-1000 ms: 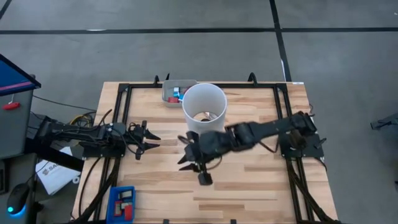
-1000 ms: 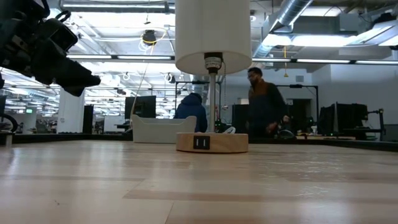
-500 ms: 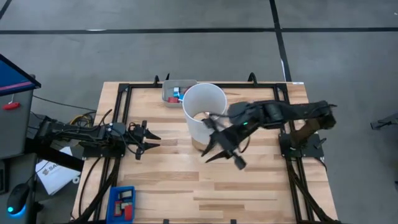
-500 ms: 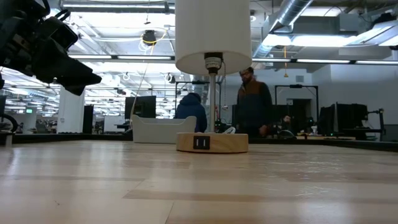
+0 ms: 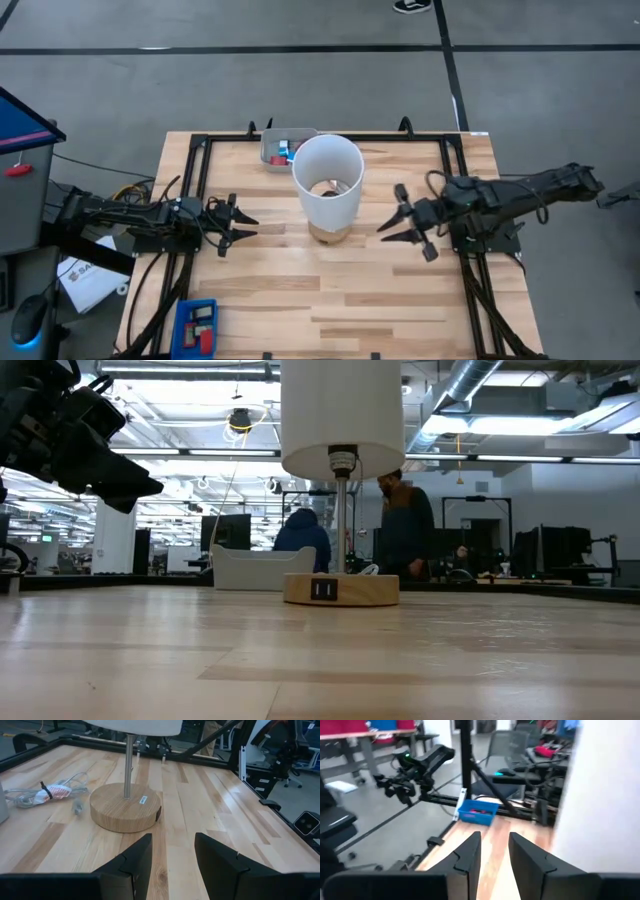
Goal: Pick & Place Office items
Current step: Return to Home Position
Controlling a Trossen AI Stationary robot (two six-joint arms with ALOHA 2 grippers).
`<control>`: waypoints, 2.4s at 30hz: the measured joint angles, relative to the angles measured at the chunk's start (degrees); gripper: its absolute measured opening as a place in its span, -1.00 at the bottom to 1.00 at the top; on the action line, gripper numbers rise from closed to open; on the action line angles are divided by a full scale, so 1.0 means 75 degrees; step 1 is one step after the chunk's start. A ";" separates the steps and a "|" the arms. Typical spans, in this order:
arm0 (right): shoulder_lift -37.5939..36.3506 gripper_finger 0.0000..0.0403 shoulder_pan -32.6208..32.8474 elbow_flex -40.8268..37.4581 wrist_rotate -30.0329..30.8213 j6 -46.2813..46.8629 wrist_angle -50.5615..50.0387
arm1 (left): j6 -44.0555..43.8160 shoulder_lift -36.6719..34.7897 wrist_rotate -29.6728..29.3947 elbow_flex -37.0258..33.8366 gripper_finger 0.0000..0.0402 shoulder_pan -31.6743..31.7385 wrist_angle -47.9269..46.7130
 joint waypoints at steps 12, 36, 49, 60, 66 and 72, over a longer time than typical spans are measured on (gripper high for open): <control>-0.3401 -0.54 -0.0310 -0.4180 0.1081 0.0393 0.1272 | 0.0000 0.0000 0.0000 0.0000 -0.28 0.0000 0.0001; -0.6328 -0.54 -0.1102 -0.5839 0.1108 -0.0184 0.0225 | 0.0000 0.0000 0.0003 0.0000 -0.28 0.0000 0.0003; -0.6234 -0.54 -0.1102 -0.5842 0.1081 -0.0181 0.0221 | 0.0000 -0.0003 0.0003 0.0000 -0.28 0.0000 0.0078; -0.6234 -0.54 -0.1099 -0.5845 0.1081 -0.0181 0.0219 | 0.0000 0.0000 0.0003 0.0000 -0.28 0.0000 0.0073; -0.6234 -0.54 -0.1096 -0.5847 0.1081 -0.0181 0.0218 | 0.0000 0.0000 0.0003 0.0000 -0.28 0.0000 0.0070; -0.6234 -0.54 -0.1096 -0.5847 0.1081 -0.0181 0.0218 | 0.0000 0.0000 0.0003 0.0000 -0.28 0.0000 0.0070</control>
